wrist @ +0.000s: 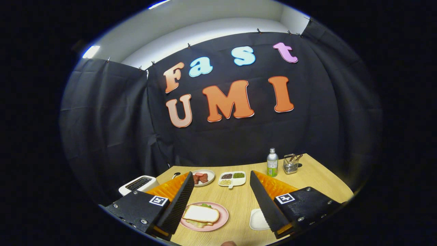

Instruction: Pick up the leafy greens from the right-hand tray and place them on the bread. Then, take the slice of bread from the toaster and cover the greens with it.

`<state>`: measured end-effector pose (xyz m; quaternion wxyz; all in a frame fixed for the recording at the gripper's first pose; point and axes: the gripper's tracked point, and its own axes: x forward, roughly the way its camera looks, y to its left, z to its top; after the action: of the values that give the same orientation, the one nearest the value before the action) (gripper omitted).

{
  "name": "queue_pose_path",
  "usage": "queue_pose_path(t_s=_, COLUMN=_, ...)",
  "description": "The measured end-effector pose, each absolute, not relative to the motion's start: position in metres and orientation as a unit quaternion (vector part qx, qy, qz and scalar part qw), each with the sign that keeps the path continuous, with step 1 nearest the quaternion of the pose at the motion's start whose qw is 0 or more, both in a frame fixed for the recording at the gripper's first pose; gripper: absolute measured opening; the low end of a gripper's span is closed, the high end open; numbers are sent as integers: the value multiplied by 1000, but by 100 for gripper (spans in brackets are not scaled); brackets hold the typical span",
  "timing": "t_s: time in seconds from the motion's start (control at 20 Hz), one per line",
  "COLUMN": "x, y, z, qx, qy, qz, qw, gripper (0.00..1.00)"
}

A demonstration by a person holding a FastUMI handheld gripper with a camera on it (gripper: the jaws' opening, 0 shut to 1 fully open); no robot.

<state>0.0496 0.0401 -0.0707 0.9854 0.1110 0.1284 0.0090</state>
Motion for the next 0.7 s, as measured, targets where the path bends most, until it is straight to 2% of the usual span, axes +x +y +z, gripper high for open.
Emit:
queue_pose_path(t_s=0.3, x=18, y=37, z=-40, qx=82, qy=55, qz=10, qw=995, gripper=98)
queue_pose_path(t_s=0.7, x=-6, y=39, z=-22, qx=79, qy=16, qz=18, qw=997, gripper=98)
